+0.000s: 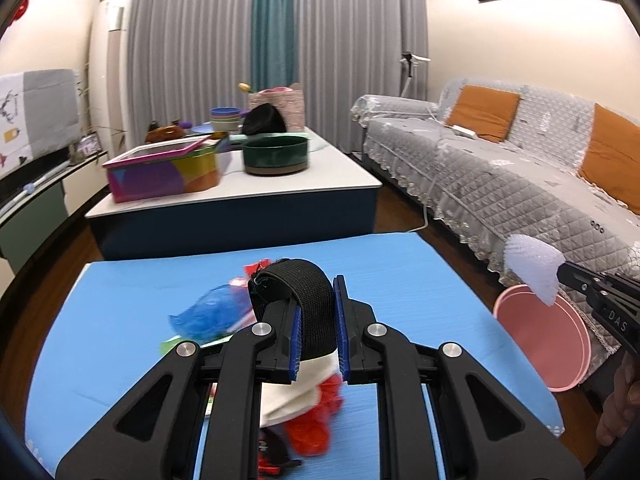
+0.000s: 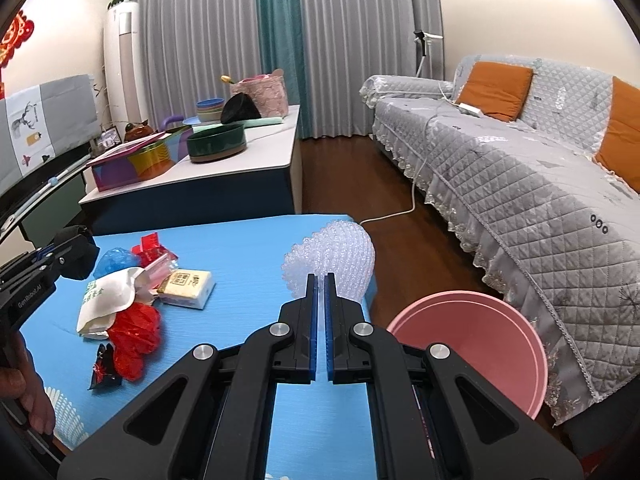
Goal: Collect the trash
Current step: 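Carry the black band and foam net in both tools over the pink bucket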
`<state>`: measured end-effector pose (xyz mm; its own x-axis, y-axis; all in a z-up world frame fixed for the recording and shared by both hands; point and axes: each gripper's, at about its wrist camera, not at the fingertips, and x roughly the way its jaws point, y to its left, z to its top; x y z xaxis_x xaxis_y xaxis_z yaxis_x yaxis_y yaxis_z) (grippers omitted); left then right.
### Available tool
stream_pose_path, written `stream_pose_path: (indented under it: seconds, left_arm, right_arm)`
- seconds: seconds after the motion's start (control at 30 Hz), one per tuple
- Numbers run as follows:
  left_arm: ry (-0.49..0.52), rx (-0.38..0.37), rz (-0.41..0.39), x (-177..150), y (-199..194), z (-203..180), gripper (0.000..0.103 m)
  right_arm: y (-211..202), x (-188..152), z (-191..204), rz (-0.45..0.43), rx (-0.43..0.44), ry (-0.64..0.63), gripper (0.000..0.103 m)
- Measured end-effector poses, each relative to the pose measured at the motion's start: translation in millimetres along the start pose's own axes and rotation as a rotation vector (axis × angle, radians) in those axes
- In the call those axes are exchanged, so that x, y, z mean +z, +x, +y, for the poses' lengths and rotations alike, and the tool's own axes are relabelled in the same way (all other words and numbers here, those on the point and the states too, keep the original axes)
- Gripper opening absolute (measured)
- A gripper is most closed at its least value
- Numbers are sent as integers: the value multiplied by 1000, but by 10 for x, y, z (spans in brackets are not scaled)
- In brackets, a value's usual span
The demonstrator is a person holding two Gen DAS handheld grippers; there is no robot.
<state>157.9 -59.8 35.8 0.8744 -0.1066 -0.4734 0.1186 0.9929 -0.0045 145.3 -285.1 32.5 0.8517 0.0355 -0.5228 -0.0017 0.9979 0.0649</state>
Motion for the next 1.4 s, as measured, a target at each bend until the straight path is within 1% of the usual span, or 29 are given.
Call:
stream_pose_path:
  seconds: [0.57, 0.67, 0.9, 1.03, 1.2, 1.4]
  left_arm:
    - [67, -156, 23, -21, 179, -834, 13]
    - [73, -194, 29, -45, 203, -966, 13]
    - [63, -311, 47, -54, 272, -1274, 13]
    - [95, -362, 54, -73, 303, -1499, 13]
    - [135, -399, 67, -110, 344, -1750, 13]
    - [171, -443, 103, -126, 458, -2003, 13]
  right_arm:
    - [-98, -69, -584, -3, -74, 43, 3]
    - [-103, -101, -714, 4, -90, 54, 3]
    - [-159, -164, -1048, 8, -130, 92, 3]
    - [-193, -180, -1230, 7, -152, 123, 3]
    - [-219, -184, -1383, 6, -169, 146, 3]
    - [-213, -223, -1505, 22, -183, 156, 3]
